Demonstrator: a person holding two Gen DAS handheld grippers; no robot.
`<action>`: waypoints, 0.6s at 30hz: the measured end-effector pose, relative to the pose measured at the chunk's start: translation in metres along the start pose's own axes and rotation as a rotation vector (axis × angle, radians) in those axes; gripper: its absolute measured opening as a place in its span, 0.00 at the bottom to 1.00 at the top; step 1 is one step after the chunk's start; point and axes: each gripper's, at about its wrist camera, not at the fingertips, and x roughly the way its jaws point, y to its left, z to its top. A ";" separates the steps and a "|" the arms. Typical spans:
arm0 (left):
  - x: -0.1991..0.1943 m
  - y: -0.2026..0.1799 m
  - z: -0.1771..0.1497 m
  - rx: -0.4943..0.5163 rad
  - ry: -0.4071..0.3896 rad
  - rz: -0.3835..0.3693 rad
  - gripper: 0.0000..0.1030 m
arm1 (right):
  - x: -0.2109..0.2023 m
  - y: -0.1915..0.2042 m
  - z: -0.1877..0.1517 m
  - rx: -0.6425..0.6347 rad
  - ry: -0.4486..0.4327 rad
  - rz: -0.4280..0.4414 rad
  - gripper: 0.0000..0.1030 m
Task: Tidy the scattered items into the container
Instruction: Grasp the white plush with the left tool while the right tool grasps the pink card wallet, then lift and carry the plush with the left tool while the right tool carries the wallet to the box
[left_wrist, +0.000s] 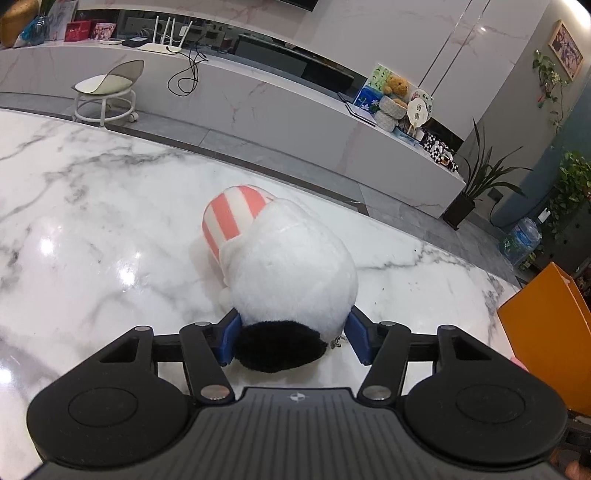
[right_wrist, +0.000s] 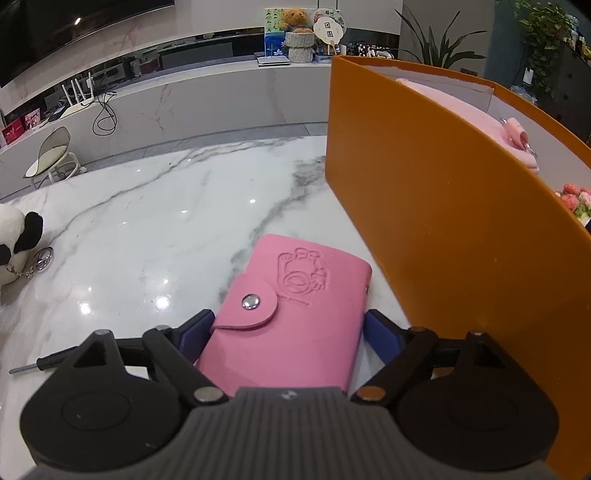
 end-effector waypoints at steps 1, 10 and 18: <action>-0.001 -0.001 0.000 0.005 0.002 0.001 0.65 | -0.001 -0.001 0.000 0.001 0.002 0.004 0.85; -0.019 0.000 -0.001 0.026 0.002 0.005 0.63 | -0.007 0.000 -0.001 0.009 0.018 0.048 0.84; -0.042 -0.008 0.001 0.059 -0.018 0.001 0.62 | -0.020 0.003 0.005 0.016 -0.003 0.081 0.83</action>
